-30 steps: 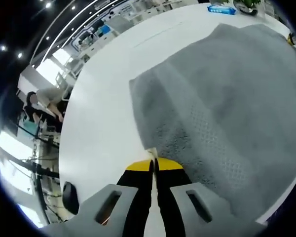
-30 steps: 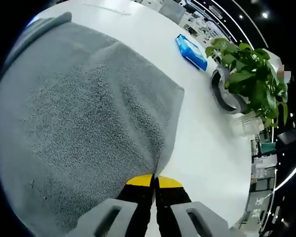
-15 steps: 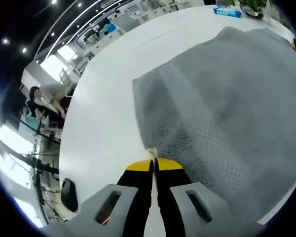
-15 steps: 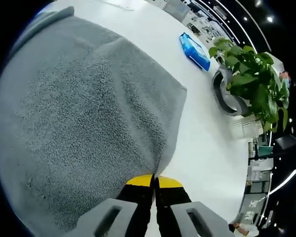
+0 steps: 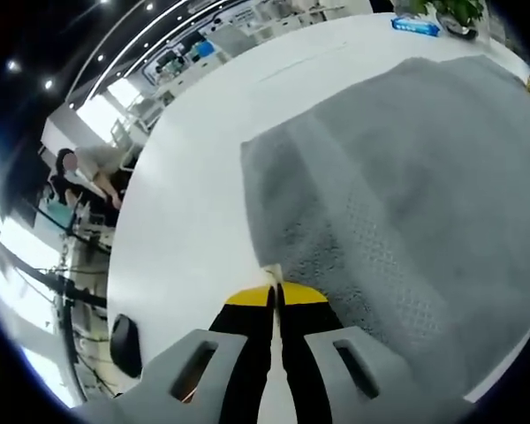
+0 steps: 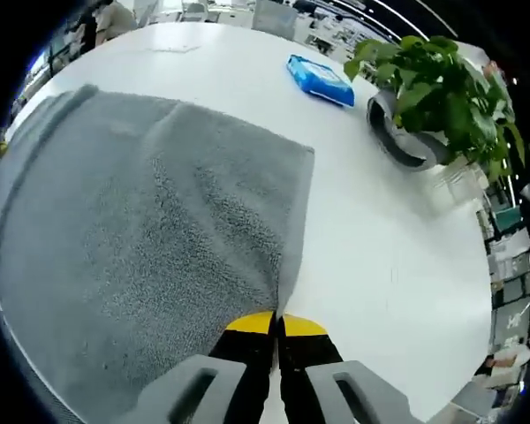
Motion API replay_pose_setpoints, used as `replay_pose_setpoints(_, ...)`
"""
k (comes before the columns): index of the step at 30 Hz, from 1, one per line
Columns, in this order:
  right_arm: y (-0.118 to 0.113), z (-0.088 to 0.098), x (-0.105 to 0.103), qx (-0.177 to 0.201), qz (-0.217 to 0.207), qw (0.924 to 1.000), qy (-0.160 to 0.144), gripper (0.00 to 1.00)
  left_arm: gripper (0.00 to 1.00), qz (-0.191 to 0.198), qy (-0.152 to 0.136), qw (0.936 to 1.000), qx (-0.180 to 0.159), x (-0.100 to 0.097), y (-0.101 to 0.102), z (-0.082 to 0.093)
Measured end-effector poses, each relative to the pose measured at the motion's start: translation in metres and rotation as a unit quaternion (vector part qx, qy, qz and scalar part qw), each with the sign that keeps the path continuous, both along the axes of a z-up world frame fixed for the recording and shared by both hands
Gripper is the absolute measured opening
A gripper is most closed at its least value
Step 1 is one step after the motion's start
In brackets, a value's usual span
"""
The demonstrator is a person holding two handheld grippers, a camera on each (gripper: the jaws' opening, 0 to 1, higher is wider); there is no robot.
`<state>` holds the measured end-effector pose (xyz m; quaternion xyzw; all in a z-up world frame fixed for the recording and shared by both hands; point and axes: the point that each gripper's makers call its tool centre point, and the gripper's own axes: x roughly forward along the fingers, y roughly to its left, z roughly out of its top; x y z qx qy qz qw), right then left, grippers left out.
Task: Open the folded towel by lifting each exposed corner and separating the folded layers until the towel lies flat within the target outline without major curled edges
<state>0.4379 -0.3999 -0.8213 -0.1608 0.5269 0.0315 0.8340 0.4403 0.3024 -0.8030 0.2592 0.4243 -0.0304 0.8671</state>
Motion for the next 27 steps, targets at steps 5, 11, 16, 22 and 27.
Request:
replay_pose_setpoints(5, 0.000, 0.000, -0.003, 0.029, -0.011, 0.9995, -0.002, 0.00, 0.01, 0.002, 0.009, 0.9999, 0.006, 0.001, 0.004, 0.000)
replay_pose_setpoints(11, 0.002, -0.001, -0.003, -0.012, 0.017, 0.9997, 0.014, 0.00, 0.01, -0.002, 0.012, 0.9999, 0.009, 0.004, 0.005, -0.001)
replay_pose_setpoints(16, 0.002, -0.001, -0.003, -0.042, 0.035, 0.9982, 0.026, 0.00, 0.01, -0.002, 0.010, 0.9999, 0.005, 0.006, 0.011, -0.003)
replay_pose_setpoints(22, 0.002, 0.001, -0.003, -0.016, 0.023, 0.9995, 0.015, 0.00, 0.01, -0.005, -0.002, 0.9997, -0.024, 0.008, 0.021, -0.004)
replay_pose_setpoints(27, 0.002, 0.002, -0.001, 0.051, -0.020, 0.9985, -0.007, 0.00, 0.01, 0.004, -0.013, 0.9994, -0.032, 0.010, 0.024, -0.006)
